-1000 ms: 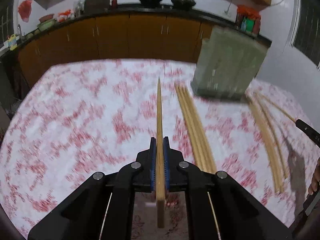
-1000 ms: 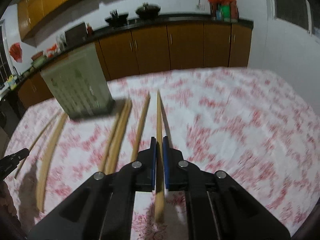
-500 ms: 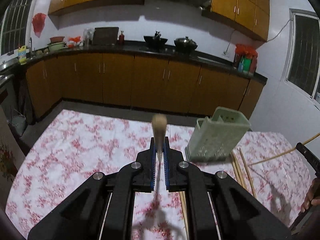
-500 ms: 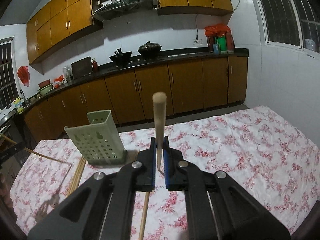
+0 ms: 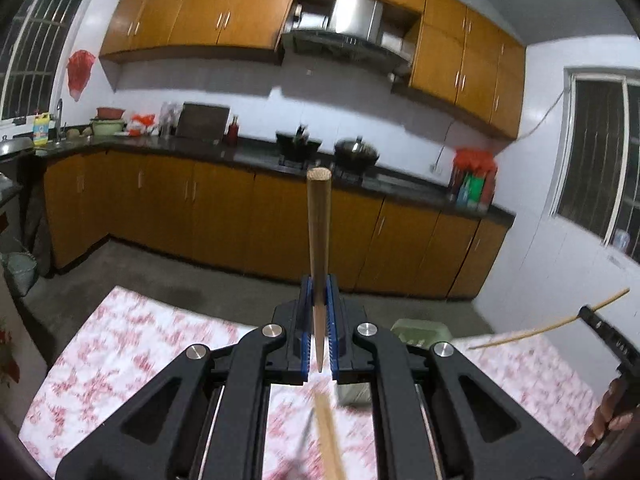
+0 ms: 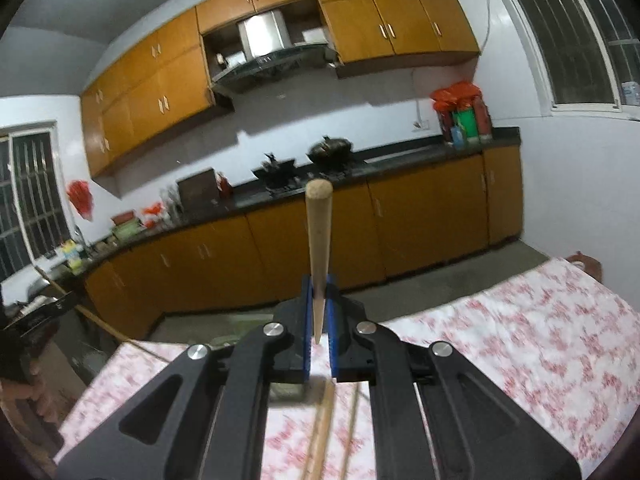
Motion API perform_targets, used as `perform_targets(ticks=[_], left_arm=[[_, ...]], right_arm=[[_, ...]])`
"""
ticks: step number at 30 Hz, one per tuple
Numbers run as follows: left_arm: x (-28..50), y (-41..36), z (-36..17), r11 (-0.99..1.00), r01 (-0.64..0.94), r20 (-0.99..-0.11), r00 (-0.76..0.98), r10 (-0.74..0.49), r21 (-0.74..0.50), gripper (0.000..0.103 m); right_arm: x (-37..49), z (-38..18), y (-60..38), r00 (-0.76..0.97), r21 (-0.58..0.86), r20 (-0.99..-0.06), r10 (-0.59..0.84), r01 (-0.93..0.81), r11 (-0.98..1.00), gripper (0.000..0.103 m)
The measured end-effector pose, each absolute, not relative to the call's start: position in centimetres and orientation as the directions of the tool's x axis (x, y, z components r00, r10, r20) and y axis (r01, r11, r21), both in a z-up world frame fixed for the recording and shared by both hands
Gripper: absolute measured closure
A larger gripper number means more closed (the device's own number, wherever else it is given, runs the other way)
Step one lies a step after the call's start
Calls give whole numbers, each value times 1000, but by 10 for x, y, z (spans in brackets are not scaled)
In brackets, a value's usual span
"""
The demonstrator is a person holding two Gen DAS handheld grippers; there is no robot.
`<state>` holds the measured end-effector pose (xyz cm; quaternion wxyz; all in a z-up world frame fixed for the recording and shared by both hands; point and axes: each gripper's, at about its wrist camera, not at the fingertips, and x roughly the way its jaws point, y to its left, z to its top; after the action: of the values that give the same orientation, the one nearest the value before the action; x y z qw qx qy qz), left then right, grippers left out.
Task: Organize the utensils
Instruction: 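Lift the held chopstick upright with the right tool while the left tool lifts its own, then drop the chopstick into the green holder with the right tool while the left tool drops its own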
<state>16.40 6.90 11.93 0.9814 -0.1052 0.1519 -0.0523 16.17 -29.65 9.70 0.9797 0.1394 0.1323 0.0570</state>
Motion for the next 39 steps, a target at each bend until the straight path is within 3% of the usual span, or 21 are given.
perform_targets(ticks=[5,8,15,23,25,27,29,39], left_arm=[[168,47,139,961,129,-219,958,-184,-245,96],[176,32,138,955,160,-218,952,-216,-251,96],[205,0,113,956,192,-289,923,-253,-224,96],[226,-17,90,959,176,-374,893,-250,-220,95],[224,-13,87,959,179,-372,894,-252,-220,93],[220,-11,88,961,175,-364,899,-244,-213,73],[216,-8,90,962,168,-346,908,-235,-213,61],[180,21,105,956,131,-281,937,-205,-262,52]], right_arm=[[174,118,-282,948,308,-214,236,-164,937,95],[185,121,-266,932,274,-245,268,-198,941,95],[224,101,-237,878,227,-391,274,-196,954,95],[244,85,-223,855,219,-439,277,-197,956,91],[241,85,-225,860,219,-432,272,-193,957,85],[237,86,-229,866,227,-421,269,-186,956,79],[233,86,-233,871,232,-413,265,-180,956,79],[195,79,-267,885,198,-436,162,-81,977,70]])
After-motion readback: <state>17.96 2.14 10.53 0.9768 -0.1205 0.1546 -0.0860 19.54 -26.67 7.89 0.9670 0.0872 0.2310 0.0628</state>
